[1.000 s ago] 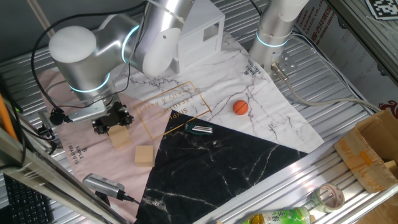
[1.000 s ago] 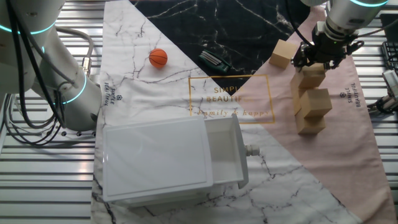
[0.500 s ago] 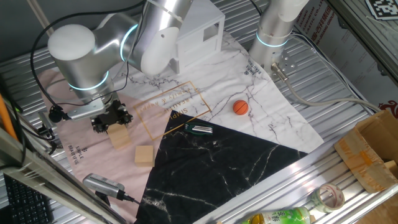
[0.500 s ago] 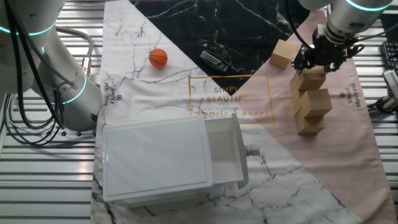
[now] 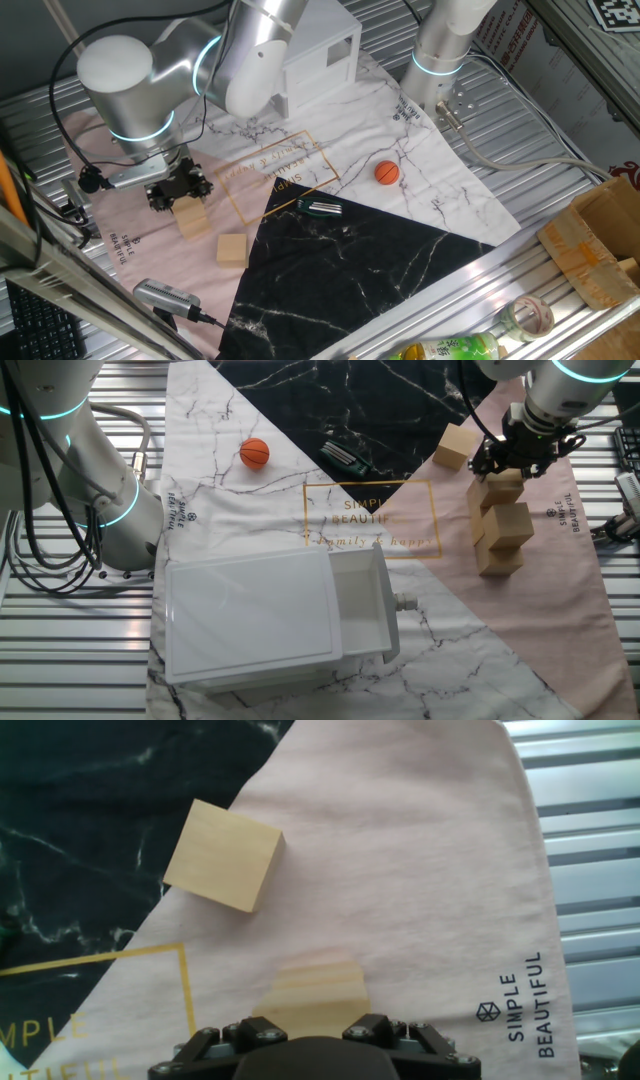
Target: Stack the blocks into a pyramid shape
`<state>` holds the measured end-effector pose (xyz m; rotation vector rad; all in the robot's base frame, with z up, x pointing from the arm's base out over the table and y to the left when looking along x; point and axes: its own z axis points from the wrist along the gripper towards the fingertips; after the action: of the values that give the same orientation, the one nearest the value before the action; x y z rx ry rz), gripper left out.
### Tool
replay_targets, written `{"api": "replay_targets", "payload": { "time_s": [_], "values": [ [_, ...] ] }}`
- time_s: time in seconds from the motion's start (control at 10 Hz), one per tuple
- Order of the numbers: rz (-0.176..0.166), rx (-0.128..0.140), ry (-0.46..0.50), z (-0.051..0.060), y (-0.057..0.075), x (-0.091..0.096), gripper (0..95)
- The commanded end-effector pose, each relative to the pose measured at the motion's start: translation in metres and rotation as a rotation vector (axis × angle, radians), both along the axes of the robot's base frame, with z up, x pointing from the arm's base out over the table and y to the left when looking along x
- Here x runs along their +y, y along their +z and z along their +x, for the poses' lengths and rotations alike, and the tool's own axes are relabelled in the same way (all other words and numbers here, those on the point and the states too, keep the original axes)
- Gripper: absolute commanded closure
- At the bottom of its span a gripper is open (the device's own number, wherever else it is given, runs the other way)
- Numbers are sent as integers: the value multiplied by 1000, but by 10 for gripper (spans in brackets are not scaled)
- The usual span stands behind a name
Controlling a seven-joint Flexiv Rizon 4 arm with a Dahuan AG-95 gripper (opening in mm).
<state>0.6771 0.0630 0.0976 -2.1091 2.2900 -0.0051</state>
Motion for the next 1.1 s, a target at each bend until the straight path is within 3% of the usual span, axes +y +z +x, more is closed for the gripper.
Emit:
{"api": "replay_targets", "payload": {
  "time_s": [0.1, 1.1],
  "values": [
    [2, -1, 2, 1, -1, -2, 950],
    [7, -1, 10, 1, -3, -10, 950]
  ]
}}
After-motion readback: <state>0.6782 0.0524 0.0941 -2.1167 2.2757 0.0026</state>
